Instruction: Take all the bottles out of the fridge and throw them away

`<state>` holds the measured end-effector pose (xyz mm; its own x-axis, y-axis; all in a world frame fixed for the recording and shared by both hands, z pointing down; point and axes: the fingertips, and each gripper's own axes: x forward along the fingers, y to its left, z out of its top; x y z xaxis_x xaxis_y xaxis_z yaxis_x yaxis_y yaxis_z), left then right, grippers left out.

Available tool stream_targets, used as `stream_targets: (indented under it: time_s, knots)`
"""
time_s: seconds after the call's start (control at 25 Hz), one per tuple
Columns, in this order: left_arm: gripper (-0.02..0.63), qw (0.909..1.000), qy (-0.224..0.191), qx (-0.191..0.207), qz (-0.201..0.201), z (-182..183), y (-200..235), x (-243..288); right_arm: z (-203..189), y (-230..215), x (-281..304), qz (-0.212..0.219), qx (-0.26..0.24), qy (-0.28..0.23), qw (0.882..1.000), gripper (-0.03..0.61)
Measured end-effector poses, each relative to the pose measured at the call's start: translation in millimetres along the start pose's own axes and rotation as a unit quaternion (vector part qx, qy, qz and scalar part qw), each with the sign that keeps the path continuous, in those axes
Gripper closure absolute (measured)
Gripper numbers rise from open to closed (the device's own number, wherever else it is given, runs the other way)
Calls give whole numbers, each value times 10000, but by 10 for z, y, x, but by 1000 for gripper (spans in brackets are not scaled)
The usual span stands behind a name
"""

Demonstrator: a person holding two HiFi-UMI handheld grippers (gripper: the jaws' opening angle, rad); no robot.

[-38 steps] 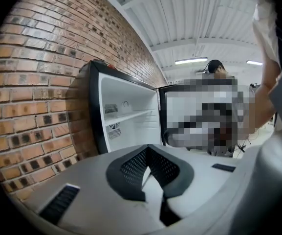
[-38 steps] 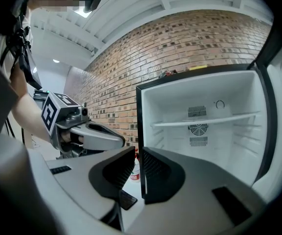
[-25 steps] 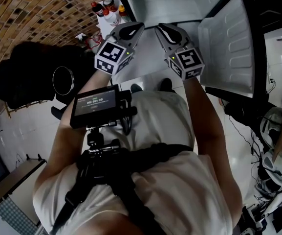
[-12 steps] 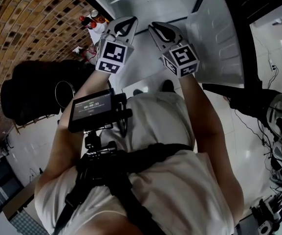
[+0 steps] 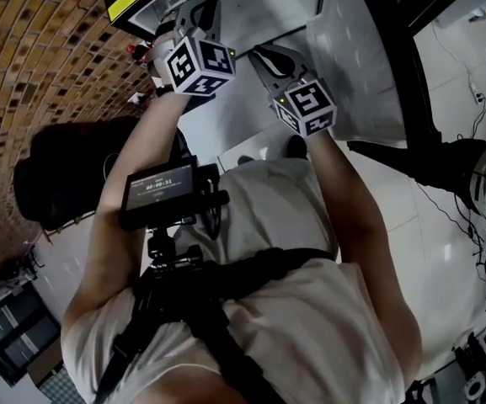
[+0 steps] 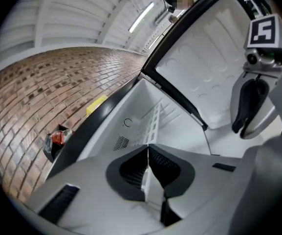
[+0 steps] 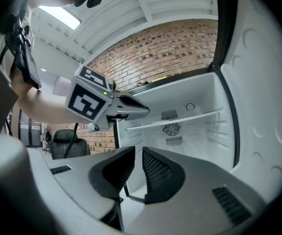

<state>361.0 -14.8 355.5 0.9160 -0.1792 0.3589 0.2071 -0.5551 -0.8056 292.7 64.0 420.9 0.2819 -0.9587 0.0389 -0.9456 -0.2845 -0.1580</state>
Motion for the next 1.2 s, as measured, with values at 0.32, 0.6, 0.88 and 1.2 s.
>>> stream_targets:
  time_s: [0.32, 0.6, 0.88, 1.2]
  knots:
    - [597, 9969, 644, 428, 110, -39, 180, 422, -114, 7, 21, 178, 191, 4, 9997, 520]
    - [571, 9953, 773, 542, 199, -102, 268, 575, -141, -55, 13, 271, 280, 45, 9992, 520]
    - [474, 9938, 1110, 91, -47, -176, 195, 645, -66, -121, -7, 252, 226, -86, 9994, 520]
    - [472, 9959, 837, -166, -290, -83, 62, 300, 765, -649, 353, -473, -435, -790, 9948, 520]
